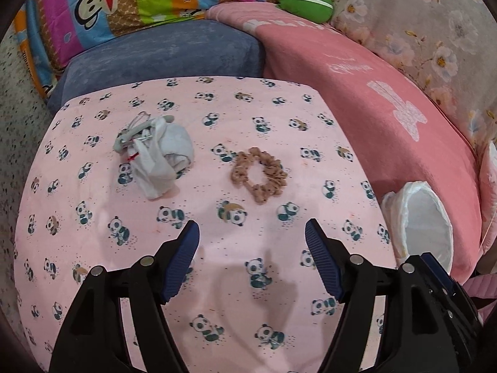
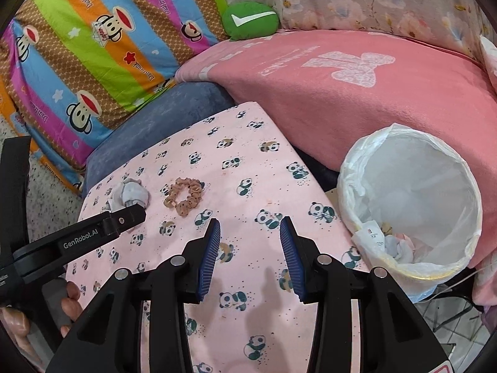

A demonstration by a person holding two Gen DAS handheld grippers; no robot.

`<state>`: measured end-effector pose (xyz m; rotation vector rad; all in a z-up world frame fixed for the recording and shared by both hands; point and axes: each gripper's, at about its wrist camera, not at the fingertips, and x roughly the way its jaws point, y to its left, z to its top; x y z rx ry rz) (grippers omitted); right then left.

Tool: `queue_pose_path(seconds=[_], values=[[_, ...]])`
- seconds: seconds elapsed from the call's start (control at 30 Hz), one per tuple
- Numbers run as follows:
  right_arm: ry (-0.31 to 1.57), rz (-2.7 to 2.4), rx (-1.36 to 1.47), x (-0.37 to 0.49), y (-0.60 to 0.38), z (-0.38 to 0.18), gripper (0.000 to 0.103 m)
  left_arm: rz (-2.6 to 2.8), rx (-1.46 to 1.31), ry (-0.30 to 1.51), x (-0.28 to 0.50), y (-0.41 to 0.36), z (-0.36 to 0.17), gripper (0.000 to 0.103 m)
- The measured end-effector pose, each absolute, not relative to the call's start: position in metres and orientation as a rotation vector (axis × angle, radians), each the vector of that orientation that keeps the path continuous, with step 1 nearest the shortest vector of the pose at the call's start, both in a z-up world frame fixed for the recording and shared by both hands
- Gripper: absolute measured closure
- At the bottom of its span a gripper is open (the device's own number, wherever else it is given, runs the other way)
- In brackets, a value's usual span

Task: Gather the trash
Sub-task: 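Grasp the white sock with red string with the left tool while the right grasps the brown scrunchie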

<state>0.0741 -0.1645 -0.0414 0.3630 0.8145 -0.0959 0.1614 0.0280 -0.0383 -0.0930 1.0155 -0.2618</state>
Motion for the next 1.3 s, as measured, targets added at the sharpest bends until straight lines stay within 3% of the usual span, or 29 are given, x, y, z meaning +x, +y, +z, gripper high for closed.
queue_pose_path(seconds=[0.43,0.93,1.2,1.3], values=[[0.864,0.055,0.251,0.129,-0.077,-0.057,0.061,-0.138,-0.156,1.026,0.193,0.122,-0.056,0.036],[0.916,-0.006,0.27,0.193,-0.057,-0.089,0.061,-0.19,-0.19,1.091,0.241,0.103,-0.082,0.037],[0.968,-0.052,0.275,0.232,-0.07,-0.112,0.061,-0.241,-0.231,1.117,0.244,0.111,-0.094,0.088],[0.99,-0.058,0.267,0.241,-0.075,-0.121,0.061,-0.253,-0.242,1.111,0.241,0.114,-0.092,0.094]])
